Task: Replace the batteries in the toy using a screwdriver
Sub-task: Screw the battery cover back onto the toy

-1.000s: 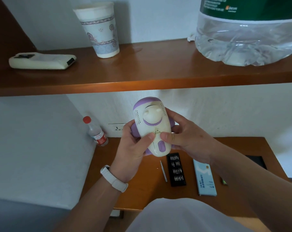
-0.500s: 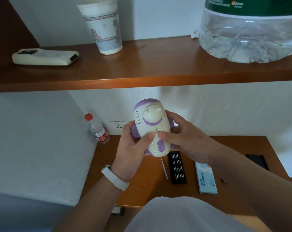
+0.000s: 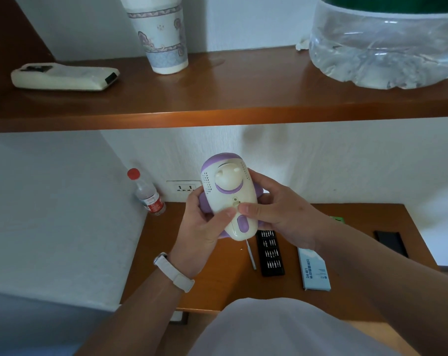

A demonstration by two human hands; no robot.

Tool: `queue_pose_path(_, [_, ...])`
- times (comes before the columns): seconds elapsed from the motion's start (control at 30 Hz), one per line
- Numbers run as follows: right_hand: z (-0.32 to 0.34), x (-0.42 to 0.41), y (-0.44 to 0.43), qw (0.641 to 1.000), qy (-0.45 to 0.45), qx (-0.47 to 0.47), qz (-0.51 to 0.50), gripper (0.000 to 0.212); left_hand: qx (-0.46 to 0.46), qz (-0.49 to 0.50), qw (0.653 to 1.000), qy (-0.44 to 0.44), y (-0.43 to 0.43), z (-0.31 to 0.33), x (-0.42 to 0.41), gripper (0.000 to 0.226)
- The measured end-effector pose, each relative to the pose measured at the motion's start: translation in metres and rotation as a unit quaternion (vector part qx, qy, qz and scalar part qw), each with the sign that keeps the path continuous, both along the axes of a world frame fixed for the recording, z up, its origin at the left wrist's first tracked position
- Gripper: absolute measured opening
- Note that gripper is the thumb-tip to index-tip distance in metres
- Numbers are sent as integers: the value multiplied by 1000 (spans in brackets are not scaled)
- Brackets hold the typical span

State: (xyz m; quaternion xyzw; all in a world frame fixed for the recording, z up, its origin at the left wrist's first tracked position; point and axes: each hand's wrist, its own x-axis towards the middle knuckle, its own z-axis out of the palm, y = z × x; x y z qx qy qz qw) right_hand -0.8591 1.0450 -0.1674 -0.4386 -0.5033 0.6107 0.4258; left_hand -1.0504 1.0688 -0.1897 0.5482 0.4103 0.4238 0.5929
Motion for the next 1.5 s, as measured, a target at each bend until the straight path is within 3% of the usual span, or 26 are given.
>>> queue_pose_path(0.3, [-35, -17, 0, 998, 23, -57, -6, 59, -61, 22, 998, 6, 0, -39, -14, 66])
queue_pose_path(0.57, [-96, -63, 3, 994, -35, -106, -23, 43, -156, -6, 988, 17, -2, -89, -50, 64])
queue_pose_path(0.83, [-152, -107, 4, 986, 6, -160, -43, 53, -208, -3, 975, 73, 5, -140, -91, 66])
queue_pose_path(1.17, [-191, -142, 16, 979, -40, -154, -127, 61, -226, -29, 973, 41, 29, -179, -121, 68])
queue_pose_path(1.37, [-202, -153, 22, 979, -80, -140, -126, 64, -220, -26, 975, 28, 36, -190, -133, 65])
queue_pose_path(1.5, [-206, -147, 20, 971, -154, -141, -117, 45, -207, -14, 977, 42, 35, -189, -135, 60])
